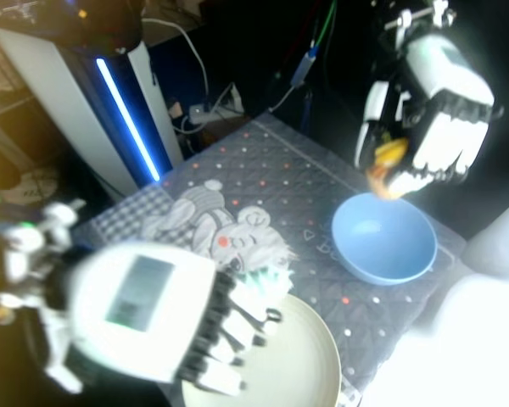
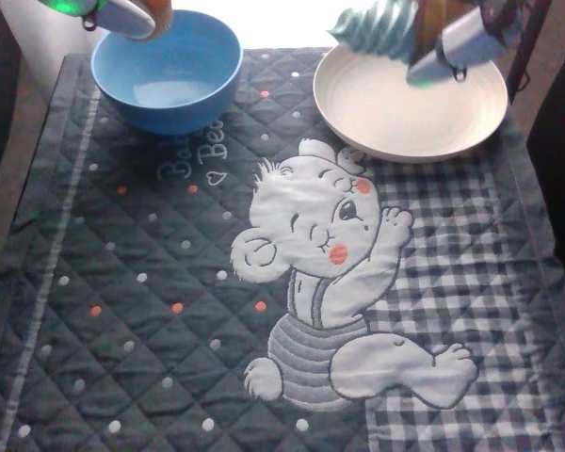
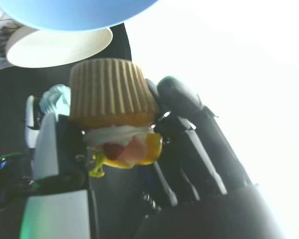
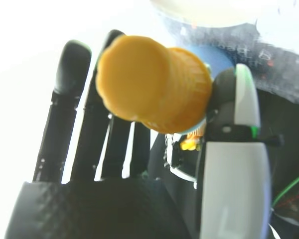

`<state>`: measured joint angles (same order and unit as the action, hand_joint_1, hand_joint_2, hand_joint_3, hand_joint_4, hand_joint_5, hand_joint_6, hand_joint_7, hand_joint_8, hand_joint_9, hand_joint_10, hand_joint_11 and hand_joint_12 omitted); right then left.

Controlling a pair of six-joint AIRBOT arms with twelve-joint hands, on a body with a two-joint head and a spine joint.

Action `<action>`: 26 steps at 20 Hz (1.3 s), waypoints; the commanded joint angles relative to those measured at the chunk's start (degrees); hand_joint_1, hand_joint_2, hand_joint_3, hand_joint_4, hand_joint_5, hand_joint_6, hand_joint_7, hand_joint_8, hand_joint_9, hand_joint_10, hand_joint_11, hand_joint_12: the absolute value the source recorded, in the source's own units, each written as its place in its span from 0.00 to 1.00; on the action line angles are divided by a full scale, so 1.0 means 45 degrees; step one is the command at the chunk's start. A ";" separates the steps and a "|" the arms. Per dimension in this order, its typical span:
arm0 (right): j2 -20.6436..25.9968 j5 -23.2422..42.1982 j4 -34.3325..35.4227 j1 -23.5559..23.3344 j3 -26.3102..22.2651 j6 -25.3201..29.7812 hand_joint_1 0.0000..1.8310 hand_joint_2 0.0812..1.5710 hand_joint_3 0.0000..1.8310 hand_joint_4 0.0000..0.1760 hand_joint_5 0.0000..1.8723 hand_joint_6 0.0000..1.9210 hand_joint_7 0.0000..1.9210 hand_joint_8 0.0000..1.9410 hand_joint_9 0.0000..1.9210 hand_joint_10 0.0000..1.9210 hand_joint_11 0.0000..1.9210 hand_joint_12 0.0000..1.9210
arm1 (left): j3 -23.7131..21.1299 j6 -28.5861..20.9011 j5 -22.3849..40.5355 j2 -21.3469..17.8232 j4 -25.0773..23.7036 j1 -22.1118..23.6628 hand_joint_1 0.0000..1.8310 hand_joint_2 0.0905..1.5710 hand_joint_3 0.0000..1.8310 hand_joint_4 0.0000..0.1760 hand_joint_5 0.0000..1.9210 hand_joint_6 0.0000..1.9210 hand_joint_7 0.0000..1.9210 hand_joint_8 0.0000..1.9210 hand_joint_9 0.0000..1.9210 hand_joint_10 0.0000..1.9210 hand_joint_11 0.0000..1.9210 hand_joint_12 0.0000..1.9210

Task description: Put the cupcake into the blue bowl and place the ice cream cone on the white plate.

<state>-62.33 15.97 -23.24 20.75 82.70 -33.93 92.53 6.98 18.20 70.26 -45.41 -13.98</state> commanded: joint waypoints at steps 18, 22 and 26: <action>-0.1077 0.0321 0.1091 -0.0306 0.1432 -0.0013 0.69 0.66 0.00 0.00 0.55 0.40 0.63 0.39 0.68 0.22 0.52 0.65 | 0.1868 -0.0136 -0.1539 0.2257 -0.0212 -0.0207 0.76 0.66 0.00 0.00 0.61 0.22 0.53 0.48 0.51 0.63 0.36 0.71; -0.1079 0.0314 0.1090 -0.0304 0.1431 -0.0013 0.69 0.67 0.00 0.00 0.53 0.44 0.60 0.41 0.68 0.15 0.49 0.62 | 0.2059 -0.0135 -0.1742 0.2560 -0.0391 -0.0208 0.69 0.68 0.00 0.00 0.61 0.24 0.49 0.64 0.47 0.43 0.33 0.76; -0.1104 0.0309 0.1090 -0.0304 0.1428 -0.0013 0.69 0.66 0.00 0.00 0.54 0.44 0.63 0.37 0.71 0.06 0.52 0.55 | 0.2059 -0.0135 -0.1810 0.2604 -0.0484 -0.0277 0.69 0.68 0.00 0.00 0.61 0.25 0.48 0.64 0.45 0.42 0.29 0.78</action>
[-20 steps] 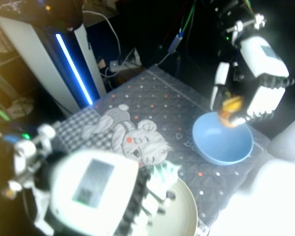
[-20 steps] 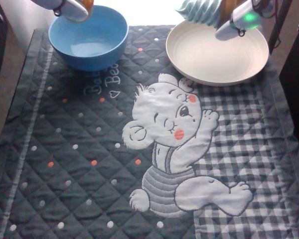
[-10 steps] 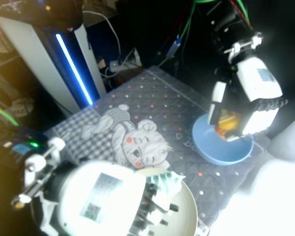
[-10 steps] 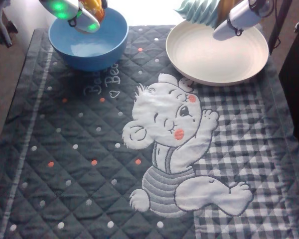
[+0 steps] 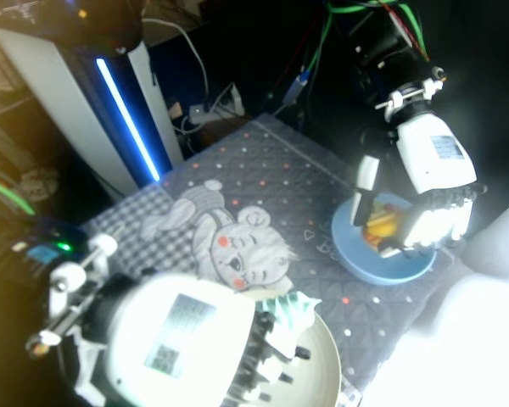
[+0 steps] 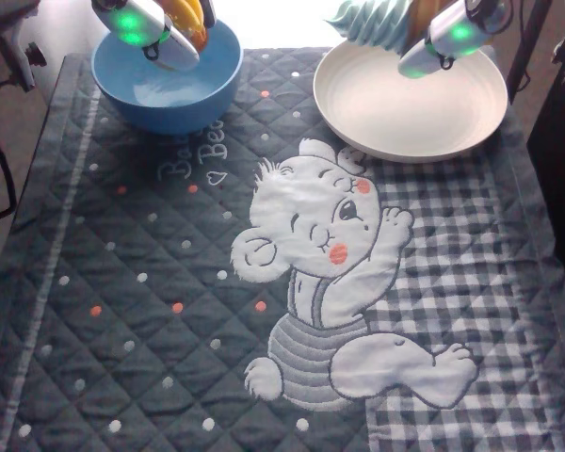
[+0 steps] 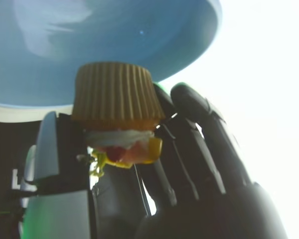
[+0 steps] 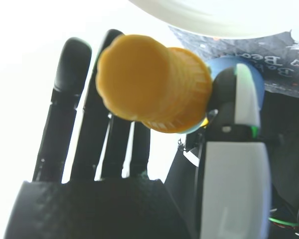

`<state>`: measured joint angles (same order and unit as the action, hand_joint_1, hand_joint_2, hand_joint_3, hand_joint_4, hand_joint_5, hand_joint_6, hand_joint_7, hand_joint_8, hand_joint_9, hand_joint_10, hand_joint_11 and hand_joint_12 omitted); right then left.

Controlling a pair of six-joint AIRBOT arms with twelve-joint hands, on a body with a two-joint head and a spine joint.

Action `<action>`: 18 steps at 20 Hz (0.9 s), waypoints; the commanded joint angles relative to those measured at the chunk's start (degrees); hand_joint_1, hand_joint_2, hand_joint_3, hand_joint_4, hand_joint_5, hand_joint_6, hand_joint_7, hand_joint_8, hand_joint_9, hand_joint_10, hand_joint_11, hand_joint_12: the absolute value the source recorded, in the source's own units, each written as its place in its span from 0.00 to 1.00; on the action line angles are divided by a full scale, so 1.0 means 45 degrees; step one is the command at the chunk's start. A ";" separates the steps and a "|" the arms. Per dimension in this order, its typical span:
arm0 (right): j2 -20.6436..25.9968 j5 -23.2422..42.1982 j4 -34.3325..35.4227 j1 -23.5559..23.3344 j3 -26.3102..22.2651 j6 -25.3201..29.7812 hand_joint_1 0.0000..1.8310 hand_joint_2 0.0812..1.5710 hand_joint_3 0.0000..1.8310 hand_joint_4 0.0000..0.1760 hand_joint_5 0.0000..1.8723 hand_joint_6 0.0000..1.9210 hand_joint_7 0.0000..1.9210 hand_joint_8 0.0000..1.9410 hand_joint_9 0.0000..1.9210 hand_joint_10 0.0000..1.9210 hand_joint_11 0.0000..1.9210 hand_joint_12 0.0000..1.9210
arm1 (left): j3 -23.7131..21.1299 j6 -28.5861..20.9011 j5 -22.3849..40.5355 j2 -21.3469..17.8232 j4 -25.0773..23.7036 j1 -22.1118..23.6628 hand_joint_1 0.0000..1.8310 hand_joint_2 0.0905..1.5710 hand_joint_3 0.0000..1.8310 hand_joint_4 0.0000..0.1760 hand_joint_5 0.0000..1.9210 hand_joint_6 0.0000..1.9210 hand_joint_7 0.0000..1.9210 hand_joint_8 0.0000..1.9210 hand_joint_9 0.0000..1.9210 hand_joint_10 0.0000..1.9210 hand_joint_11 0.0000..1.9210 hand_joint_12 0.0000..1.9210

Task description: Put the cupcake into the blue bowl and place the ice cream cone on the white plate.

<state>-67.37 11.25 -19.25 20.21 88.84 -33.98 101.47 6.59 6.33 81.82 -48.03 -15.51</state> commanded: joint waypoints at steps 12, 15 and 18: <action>0.0028 0.1354 0.0198 -0.0182 0.0014 -0.0005 0.46 0.54 0.00 0.00 0.27 0.00 0.43 0.01 0.41 0.02 0.17 0.62 | 0.0023 -0.0043 0.0664 0.0001 -0.0204 -0.0004 0.61 0.58 0.00 0.00 0.38 0.00 0.35 0.00 0.34 0.00 0.11 0.56; 0.0028 0.1354 0.0197 -0.0182 0.0005 -0.0005 0.45 0.54 0.00 0.00 0.28 0.00 0.45 0.00 0.44 0.01 0.22 0.60 | -0.0018 -0.0043 0.0715 -0.0011 -0.0206 -0.0054 0.61 0.57 0.00 0.00 0.38 0.00 0.35 0.00 0.37 0.01 0.15 0.58; 0.0028 0.1354 0.0196 -0.0179 -0.0006 -0.0005 0.47 0.54 0.00 0.00 0.30 0.00 0.46 0.00 0.46 0.01 0.26 0.58 | -0.0051 -0.0043 0.0785 -0.0012 -0.0206 -0.0109 0.60 0.56 0.00 0.00 0.39 0.00 0.36 0.00 0.44 0.03 0.20 0.65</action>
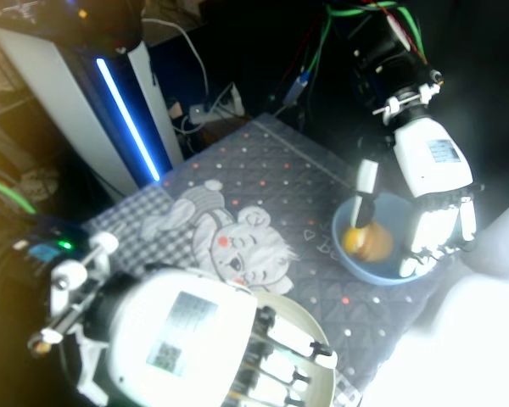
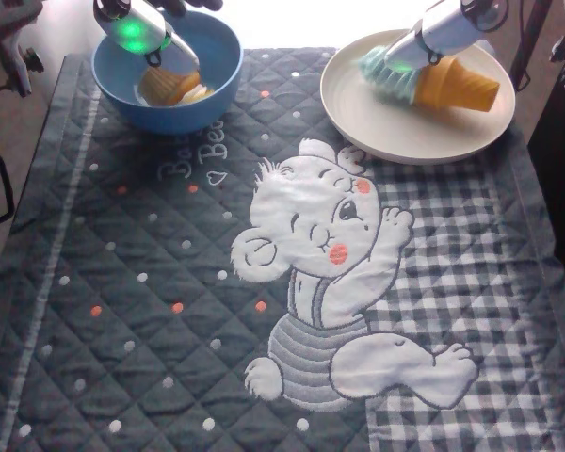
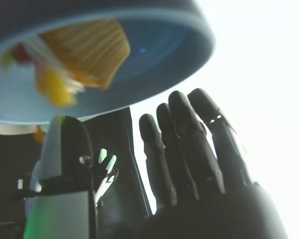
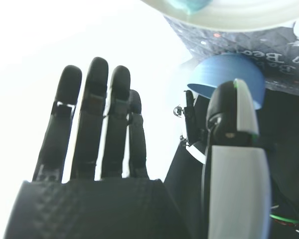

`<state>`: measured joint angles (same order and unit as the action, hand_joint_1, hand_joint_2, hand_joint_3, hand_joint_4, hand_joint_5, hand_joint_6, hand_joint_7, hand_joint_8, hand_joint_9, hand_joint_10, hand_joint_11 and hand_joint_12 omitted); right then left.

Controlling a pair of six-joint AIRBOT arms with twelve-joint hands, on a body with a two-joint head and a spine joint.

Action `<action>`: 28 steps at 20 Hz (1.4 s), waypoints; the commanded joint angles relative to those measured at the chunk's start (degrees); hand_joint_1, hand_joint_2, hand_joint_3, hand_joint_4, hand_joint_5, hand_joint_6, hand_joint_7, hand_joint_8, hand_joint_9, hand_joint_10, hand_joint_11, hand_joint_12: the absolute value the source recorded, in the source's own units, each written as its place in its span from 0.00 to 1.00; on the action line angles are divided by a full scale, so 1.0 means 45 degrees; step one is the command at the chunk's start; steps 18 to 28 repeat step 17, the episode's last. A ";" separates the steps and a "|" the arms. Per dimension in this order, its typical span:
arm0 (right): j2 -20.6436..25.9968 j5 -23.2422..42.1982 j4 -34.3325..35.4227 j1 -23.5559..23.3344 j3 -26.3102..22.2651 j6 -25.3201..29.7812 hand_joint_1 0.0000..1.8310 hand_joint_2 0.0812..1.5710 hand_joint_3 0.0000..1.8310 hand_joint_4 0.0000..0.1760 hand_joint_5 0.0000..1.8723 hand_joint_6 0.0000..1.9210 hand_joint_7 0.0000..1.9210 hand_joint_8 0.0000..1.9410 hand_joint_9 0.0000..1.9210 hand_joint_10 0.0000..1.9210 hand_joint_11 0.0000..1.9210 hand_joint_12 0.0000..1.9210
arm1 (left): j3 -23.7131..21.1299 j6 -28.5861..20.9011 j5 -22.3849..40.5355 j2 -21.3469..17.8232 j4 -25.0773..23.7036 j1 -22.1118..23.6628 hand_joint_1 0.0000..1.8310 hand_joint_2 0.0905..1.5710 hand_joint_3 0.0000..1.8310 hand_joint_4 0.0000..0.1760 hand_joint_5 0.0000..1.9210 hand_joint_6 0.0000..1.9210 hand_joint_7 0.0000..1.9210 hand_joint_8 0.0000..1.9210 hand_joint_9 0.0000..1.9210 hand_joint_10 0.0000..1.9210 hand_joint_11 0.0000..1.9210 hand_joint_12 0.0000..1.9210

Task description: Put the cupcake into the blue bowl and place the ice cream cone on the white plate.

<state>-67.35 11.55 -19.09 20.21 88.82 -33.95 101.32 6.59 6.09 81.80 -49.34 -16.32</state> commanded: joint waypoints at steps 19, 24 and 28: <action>0.2846 0.5475 0.0835 -0.0180 -0.3204 -0.0058 0.42 0.57 0.00 0.02 0.18 0.00 0.28 0.00 0.27 0.00 0.01 0.52 | -0.2938 0.1706 0.6361 -0.3807 0.4559 -0.0717 0.54 0.53 0.00 0.30 0.20 0.00 0.21 0.00 0.24 0.00 0.06 0.52; 0.2846 0.5475 0.0835 -0.0180 -0.3204 -0.0058 0.42 0.57 0.00 0.02 0.18 0.00 0.28 0.00 0.27 0.00 0.01 0.52 | -0.2938 0.1706 0.6361 -0.3807 0.4559 -0.0717 0.54 0.53 0.00 0.30 0.20 0.00 0.21 0.00 0.24 0.00 0.06 0.52; 0.2846 0.5475 0.0835 -0.0180 -0.3204 -0.0058 0.42 0.57 0.00 0.02 0.18 0.00 0.28 0.00 0.27 0.00 0.01 0.52 | -0.2938 0.1706 0.6361 -0.3807 0.4559 -0.0717 0.54 0.53 0.00 0.30 0.20 0.00 0.21 0.00 0.24 0.00 0.06 0.52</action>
